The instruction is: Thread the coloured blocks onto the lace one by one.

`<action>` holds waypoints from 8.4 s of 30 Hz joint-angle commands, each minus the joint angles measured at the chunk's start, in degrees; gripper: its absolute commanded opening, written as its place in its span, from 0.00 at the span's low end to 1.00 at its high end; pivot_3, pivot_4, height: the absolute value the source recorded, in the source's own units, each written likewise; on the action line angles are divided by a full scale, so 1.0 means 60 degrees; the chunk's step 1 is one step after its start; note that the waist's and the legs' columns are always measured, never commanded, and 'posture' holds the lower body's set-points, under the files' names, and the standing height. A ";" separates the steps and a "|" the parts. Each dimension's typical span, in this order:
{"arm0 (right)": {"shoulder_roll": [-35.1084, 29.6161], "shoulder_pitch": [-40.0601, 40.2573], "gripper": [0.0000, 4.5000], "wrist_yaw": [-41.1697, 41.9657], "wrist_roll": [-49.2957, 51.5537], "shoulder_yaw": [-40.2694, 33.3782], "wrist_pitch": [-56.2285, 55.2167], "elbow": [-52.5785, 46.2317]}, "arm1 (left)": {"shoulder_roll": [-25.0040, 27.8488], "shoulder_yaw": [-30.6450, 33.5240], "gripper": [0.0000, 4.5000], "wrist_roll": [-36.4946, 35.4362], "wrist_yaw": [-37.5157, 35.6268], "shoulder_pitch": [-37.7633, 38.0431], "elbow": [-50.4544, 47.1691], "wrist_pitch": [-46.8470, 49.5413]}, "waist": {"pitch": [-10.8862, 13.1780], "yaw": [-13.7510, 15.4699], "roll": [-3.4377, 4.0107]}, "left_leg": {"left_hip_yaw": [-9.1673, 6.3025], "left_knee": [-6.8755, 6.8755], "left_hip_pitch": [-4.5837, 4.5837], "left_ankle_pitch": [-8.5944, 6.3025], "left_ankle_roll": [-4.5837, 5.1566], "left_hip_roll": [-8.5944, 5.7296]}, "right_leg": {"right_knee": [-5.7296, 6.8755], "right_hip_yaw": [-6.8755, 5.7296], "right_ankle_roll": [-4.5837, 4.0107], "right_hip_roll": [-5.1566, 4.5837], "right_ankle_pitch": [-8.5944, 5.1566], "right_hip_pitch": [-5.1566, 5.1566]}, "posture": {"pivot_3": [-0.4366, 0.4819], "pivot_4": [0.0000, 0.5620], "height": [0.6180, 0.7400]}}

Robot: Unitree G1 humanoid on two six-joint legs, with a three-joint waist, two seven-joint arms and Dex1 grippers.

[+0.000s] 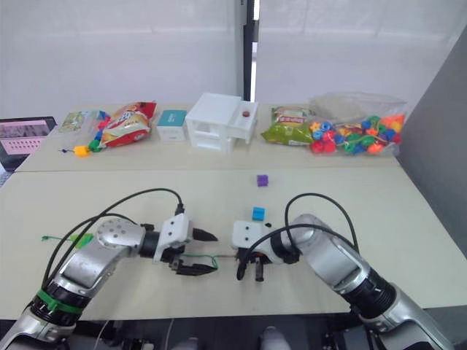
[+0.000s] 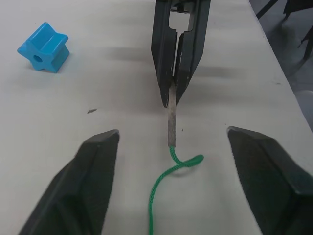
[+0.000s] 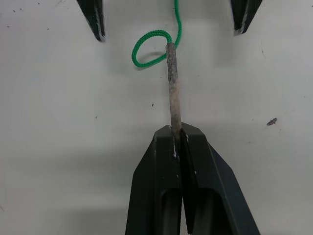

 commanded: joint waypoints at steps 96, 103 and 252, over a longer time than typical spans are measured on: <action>0.0543 -0.0011 0.29 0.1267 -0.0028 -0.1042 -0.0650 0.0327 | 0.1686 0.0990 0.00 -0.0868 -0.0306 0.0563 -0.1525 0.1446 | 0.0005 -0.0043 0.0008 | -0.0003 -0.0012 -0.0001 -0.0001 0.0000 0.0003 | 0.0001 -0.0001 -0.0002 0.0001 0.0001 -0.0008 | 0.48 0.27 1.00; 0.0393 0.0057 0.29 0.1041 -0.0238 -0.0438 -0.0669 0.0248 | 0.1850 0.0589 0.00 -0.0484 -0.0402 0.0697 -0.1453 0.1136 | 0.0005 -0.0025 0.0008 | -0.0002 -0.0010 0.0000 0.0000 -0.0001 0.0002 | -0.0002 -0.0002 -0.0002 0.0001 0.0001 -0.0007 | 0.48 0.27 1.00; 0.0180 0.0206 0.29 -0.0263 0.0189 -0.0362 0.0588 -0.0310 | 0.1967 0.0692 0.31 -0.0033 -0.1990 0.0753 0.0059 -0.1823 | 0.0005 -0.0003 0.0005 | 0.0000 -0.0012 0.0000 0.0000 0.0000 0.0005 | -0.0035 -0.0005 -0.0001 0.0002 0.0000 0.0006 | 0.48 0.27 1.00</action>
